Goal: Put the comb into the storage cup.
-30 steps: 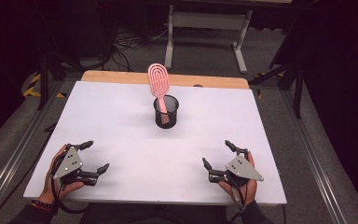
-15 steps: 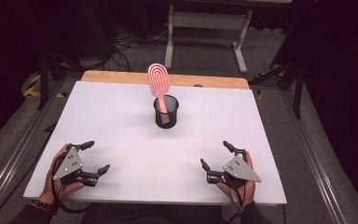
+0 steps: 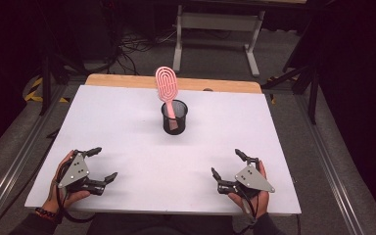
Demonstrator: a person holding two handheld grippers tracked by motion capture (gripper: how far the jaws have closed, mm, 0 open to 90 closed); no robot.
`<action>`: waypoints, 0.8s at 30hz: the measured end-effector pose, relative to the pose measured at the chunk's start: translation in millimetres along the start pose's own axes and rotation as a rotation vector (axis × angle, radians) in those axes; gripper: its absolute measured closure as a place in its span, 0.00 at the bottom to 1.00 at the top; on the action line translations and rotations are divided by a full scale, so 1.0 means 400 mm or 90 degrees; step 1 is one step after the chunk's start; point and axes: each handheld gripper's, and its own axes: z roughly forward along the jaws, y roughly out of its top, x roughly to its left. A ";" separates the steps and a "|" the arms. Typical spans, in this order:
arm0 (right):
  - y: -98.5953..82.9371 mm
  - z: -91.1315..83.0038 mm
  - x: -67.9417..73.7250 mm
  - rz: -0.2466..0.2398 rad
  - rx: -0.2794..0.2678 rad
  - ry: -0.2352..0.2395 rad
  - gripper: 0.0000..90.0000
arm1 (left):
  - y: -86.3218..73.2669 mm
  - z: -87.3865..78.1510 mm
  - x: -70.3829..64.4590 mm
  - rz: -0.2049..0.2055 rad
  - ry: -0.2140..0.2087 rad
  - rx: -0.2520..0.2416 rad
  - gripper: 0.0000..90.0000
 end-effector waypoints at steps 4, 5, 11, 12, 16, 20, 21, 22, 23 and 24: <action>-0.001 -0.007 -0.005 0.001 0.000 -0.009 0.08 | 0.003 0.003 0.000 0.003 -0.003 -0.003 0.07; -0.001 -0.009 -0.006 0.001 0.000 -0.011 0.08 | 0.004 0.003 0.001 0.003 -0.004 -0.004 0.07; -0.004 -0.013 -0.012 0.005 0.002 -0.020 0.08 | 0.005 0.005 0.004 0.004 -0.001 -0.005 0.07; -0.004 -0.013 -0.013 0.005 0.002 -0.020 0.08 | 0.004 0.005 0.005 0.003 0.001 -0.006 0.07; -0.006 -0.010 -0.014 0.008 0.004 -0.019 0.08 | 0.004 0.003 0.009 0.000 0.002 -0.005 0.07; -0.009 -0.007 -0.014 0.014 0.006 -0.013 0.08 | 0.005 0.006 0.010 -0.003 0.007 -0.006 0.07; -0.009 -0.007 -0.014 0.016 0.005 -0.012 0.08 | 0.005 0.007 0.011 -0.004 0.008 -0.003 0.07; -0.010 -0.007 -0.014 0.018 0.006 -0.011 0.08 | 0.006 0.009 0.012 -0.005 0.008 -0.002 0.07; -0.011 -0.006 -0.014 0.019 0.007 -0.009 0.08 | 0.006 0.010 0.012 -0.007 0.009 -0.004 0.07; -0.012 -0.006 -0.014 0.018 0.007 -0.009 0.08 | 0.007 0.011 0.012 -0.010 0.008 -0.004 0.07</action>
